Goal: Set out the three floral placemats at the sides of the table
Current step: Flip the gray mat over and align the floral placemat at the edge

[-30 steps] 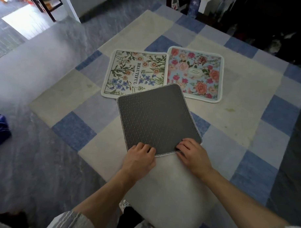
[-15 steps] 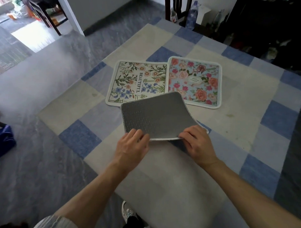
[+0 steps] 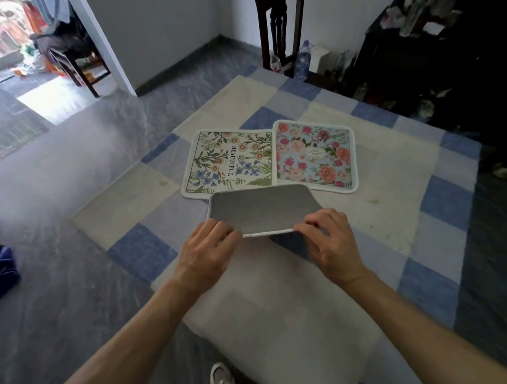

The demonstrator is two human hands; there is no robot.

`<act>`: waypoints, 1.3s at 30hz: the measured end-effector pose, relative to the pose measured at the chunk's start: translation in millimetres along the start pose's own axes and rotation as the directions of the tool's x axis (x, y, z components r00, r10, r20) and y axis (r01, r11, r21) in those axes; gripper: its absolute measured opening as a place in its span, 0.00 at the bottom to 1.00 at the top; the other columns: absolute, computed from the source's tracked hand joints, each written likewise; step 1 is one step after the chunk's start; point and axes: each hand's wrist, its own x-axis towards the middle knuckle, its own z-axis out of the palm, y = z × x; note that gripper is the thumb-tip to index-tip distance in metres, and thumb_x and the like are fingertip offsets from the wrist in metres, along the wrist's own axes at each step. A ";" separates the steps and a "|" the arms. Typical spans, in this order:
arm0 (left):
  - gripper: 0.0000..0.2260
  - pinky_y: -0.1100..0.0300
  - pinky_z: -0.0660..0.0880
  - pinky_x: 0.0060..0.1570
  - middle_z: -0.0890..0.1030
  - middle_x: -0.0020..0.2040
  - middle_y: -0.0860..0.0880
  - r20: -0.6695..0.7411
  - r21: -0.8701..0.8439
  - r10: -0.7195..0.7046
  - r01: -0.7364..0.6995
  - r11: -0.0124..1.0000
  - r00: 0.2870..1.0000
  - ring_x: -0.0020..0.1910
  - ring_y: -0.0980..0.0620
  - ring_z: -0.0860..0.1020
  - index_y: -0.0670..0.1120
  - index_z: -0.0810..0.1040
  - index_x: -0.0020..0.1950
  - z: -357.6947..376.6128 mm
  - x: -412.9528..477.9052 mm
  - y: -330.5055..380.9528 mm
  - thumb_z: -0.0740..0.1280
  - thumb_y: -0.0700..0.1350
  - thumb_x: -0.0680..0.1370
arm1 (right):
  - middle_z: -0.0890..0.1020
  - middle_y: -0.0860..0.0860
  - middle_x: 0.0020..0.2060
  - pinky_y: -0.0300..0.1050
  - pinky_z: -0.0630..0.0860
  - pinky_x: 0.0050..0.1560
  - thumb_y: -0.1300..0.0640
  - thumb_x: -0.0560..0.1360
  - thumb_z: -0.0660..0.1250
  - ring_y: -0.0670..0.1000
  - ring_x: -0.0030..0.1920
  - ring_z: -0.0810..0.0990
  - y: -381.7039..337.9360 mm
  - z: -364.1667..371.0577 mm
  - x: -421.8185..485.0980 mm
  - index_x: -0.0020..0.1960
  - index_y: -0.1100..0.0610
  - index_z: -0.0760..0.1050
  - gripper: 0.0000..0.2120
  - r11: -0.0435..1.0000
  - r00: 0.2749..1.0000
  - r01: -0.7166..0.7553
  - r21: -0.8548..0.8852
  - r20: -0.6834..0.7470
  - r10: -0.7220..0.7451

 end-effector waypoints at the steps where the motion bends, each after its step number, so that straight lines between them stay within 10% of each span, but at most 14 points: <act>1: 0.04 0.53 0.74 0.36 0.80 0.43 0.41 -0.019 0.007 0.004 -0.004 1.000 1.000 0.37 0.45 0.75 0.39 0.82 0.46 -6.4 1.6 -0.3 0.67 0.36 0.78 | 0.81 0.59 0.42 0.51 0.70 0.41 0.57 0.78 0.65 0.56 0.45 0.74 -4.0 -4.2 2.7 0.47 0.62 0.83 0.10 1.000 1.000 -0.010 -0.001 -0.026 0.010; 14: 0.03 0.52 0.74 0.42 0.82 0.45 0.39 -0.228 0.000 0.095 -0.098 0.995 0.969 0.42 0.42 0.78 0.37 0.83 0.47 -85.2 15.1 4.6 0.71 0.35 0.75 | 0.81 0.58 0.43 0.49 0.68 0.45 0.60 0.77 0.69 0.56 0.47 0.75 -61.8 -63.2 27.3 0.49 0.63 0.83 0.07 0.989 0.957 -0.115 -0.095 -0.276 0.084; 39: 0.07 0.53 0.69 0.47 0.81 0.47 0.41 -0.275 -0.133 0.077 -0.117 0.984 0.958 0.47 0.44 0.75 0.39 0.82 0.52 -104.9 -10.6 -7.6 0.67 0.36 0.76 | 0.81 0.57 0.43 0.53 0.72 0.43 0.60 0.76 0.69 0.56 0.46 0.77 -138.0 -85.5 15.1 0.50 0.62 0.83 0.07 0.956 0.942 -0.255 -0.148 -0.259 0.211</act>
